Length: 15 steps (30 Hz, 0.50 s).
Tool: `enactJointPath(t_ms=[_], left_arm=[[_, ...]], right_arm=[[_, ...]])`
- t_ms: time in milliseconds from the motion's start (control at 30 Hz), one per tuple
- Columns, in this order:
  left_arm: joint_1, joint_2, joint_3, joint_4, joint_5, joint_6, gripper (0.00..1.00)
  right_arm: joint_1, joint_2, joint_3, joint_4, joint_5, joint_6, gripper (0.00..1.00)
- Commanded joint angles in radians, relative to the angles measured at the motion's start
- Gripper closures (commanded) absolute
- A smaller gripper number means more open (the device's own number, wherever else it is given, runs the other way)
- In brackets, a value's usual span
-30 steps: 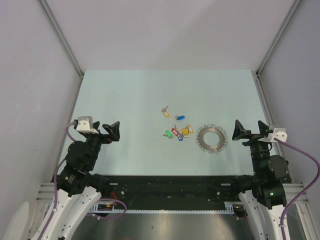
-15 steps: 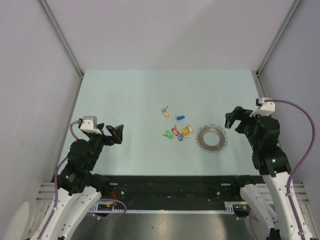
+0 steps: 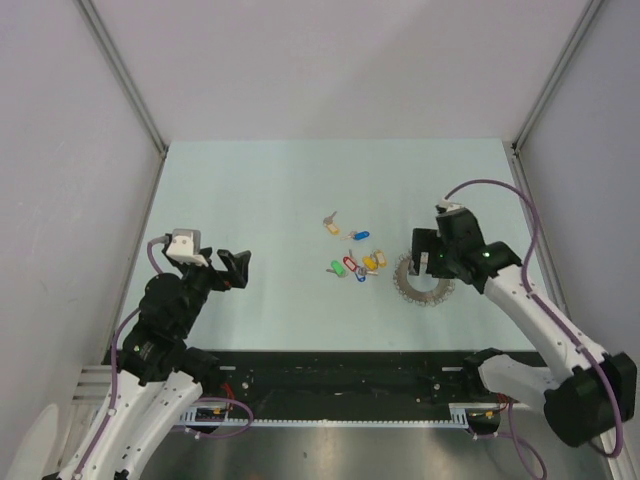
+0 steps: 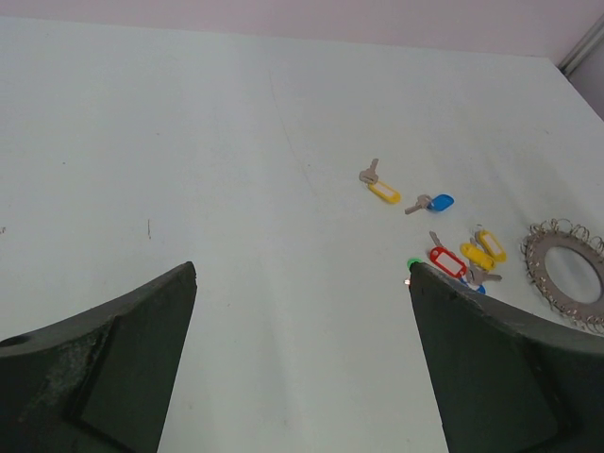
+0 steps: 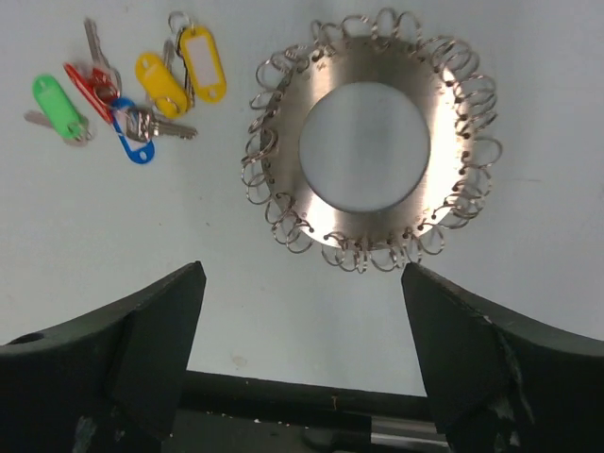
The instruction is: Put the keys on the keyring
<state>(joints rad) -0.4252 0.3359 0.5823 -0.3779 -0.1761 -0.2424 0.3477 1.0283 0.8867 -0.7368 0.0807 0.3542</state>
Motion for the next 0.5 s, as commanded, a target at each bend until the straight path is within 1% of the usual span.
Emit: enactJointPath(t_ms=[0, 33, 167, 267, 300, 333, 467], left_arm=[[0.002, 0.009, 0.045, -0.009, 0.013, 0.018, 0.00], [0.002, 0.012, 0.047, -0.010, 0.013, 0.020, 0.00], [0.005, 0.012, 0.047, -0.009, 0.020, 0.022, 0.00], [0.006, 0.011, 0.047, -0.009, 0.027, 0.023, 0.00], [0.006, 0.011, 0.045, -0.007, 0.027, 0.023, 0.00], [0.006, 0.011, 0.047, -0.009, 0.029, 0.023, 0.00], [0.006, 0.011, 0.045, -0.006, 0.033, 0.023, 0.00]], right_arm=[[0.108, 0.125, 0.020, 0.014, 0.103, 0.069, 0.12], [0.122, 0.168, 0.014, 0.028, 0.105, 0.081, 0.20], [0.180, 0.268, -0.009, 0.106, 0.111, 0.155, 0.34], [0.212, 0.328, -0.025, 0.149, 0.114, 0.189, 0.40], [0.215, 0.340, -0.029, 0.157, 0.116, 0.210, 0.42], [0.220, 0.349, -0.038, 0.168, 0.114, 0.221, 0.46], [0.220, 0.386, -0.061, 0.221, 0.129, 0.267, 0.54]])
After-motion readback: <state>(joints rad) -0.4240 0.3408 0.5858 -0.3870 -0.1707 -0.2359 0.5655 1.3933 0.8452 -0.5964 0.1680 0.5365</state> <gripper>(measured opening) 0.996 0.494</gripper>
